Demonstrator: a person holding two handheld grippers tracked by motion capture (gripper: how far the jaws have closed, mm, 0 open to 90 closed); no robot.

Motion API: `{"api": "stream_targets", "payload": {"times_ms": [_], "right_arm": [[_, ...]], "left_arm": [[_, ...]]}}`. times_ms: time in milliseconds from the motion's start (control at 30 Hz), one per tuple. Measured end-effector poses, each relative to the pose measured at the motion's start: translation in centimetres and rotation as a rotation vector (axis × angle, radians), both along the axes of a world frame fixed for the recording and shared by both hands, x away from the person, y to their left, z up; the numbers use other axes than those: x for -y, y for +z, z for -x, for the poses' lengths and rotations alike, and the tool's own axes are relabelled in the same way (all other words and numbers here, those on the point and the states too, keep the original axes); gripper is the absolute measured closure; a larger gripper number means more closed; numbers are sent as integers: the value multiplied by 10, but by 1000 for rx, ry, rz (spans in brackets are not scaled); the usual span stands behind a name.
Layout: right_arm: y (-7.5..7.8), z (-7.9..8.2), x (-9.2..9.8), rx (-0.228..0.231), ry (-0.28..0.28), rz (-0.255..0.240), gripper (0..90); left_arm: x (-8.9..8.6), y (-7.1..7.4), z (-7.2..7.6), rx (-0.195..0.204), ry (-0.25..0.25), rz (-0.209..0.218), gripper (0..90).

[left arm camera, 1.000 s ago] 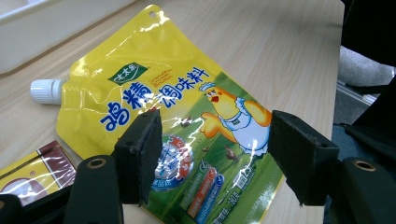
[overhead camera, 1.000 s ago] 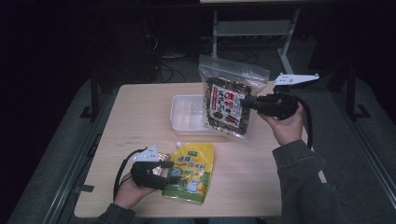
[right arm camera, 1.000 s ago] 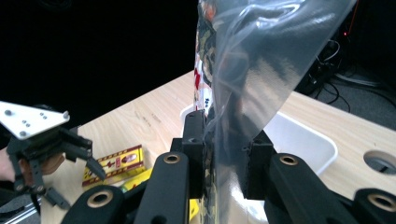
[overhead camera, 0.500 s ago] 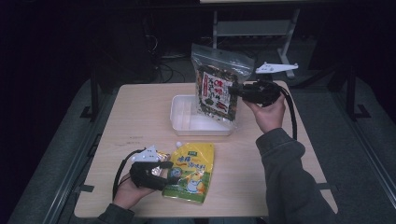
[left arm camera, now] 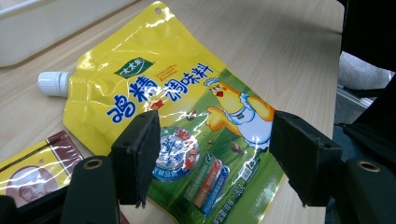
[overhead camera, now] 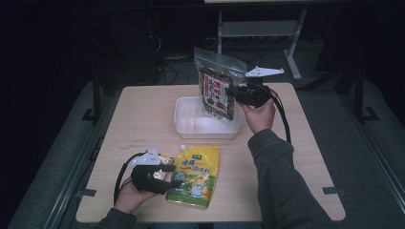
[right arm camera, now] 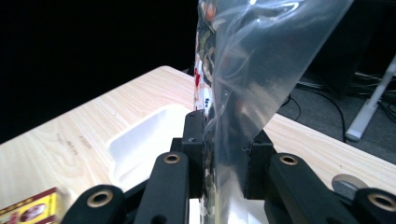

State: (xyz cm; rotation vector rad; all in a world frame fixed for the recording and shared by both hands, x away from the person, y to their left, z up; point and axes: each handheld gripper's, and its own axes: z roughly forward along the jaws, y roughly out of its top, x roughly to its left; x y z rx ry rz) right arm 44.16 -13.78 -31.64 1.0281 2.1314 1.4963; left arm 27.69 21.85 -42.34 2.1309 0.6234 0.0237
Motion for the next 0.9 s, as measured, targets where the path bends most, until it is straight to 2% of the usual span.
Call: {"api": "stream_targets", "payload": {"times_ms": [233,400,700,900], "right_arm": [[-23,-10,-1,-17,-12,-36,751],[-36,-17,1,-48,5,-25,750],[-39,-19,8,-38,52,-17,749],[-39,-22,13,-50,83,-10,748]], "left_arm": [[-3,-1,-1,-5,8,4,331],[-2,-2,-1,-5,6,6,332],[-2,-2,-2,-7,8,10,329],[-2,-3,-2,-9,8,11,328]]}}
